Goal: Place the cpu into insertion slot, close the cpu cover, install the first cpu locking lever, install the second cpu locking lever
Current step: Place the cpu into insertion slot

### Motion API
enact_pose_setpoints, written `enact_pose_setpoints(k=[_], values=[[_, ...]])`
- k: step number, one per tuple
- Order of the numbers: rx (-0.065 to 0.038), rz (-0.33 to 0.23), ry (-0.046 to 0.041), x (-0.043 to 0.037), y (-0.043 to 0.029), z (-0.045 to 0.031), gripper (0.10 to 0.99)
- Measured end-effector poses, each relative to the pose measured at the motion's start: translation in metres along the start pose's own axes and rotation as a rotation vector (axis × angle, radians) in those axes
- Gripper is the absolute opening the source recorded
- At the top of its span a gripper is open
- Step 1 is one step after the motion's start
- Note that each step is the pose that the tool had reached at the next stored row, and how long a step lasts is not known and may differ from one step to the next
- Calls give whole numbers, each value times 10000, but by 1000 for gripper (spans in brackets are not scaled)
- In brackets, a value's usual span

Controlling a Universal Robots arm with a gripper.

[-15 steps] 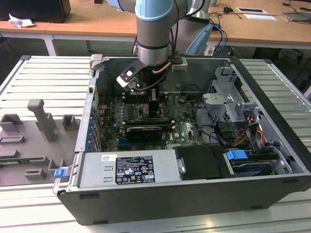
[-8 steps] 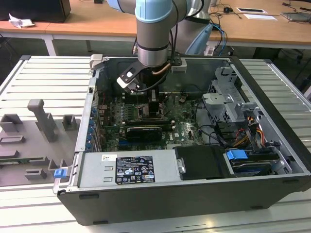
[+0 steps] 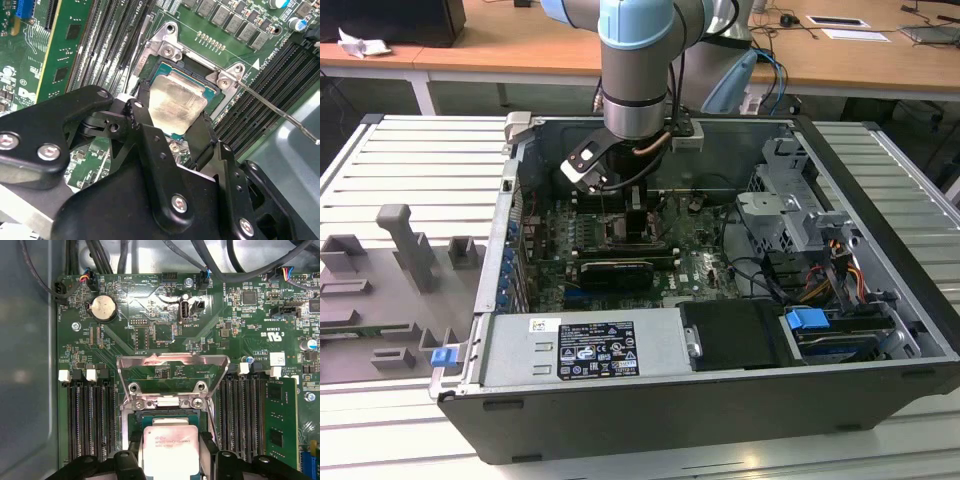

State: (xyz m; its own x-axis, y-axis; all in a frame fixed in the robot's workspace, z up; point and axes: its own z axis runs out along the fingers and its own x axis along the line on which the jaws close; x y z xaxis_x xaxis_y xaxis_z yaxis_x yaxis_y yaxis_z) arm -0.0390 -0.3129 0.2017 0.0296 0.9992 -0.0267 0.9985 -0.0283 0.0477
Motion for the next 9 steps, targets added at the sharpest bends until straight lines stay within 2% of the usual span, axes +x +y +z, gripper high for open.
enact_pose_setpoints(k=[2, 3, 5, 9], values=[[-2, -1, -5, 0, 0, 1, 533], [-2, 0, -6, 1, 0, 1, 612], [-2, -1, -6, 1, 1, -3, 612], [-3, -1, -29, -1, 4, -71, 612]])
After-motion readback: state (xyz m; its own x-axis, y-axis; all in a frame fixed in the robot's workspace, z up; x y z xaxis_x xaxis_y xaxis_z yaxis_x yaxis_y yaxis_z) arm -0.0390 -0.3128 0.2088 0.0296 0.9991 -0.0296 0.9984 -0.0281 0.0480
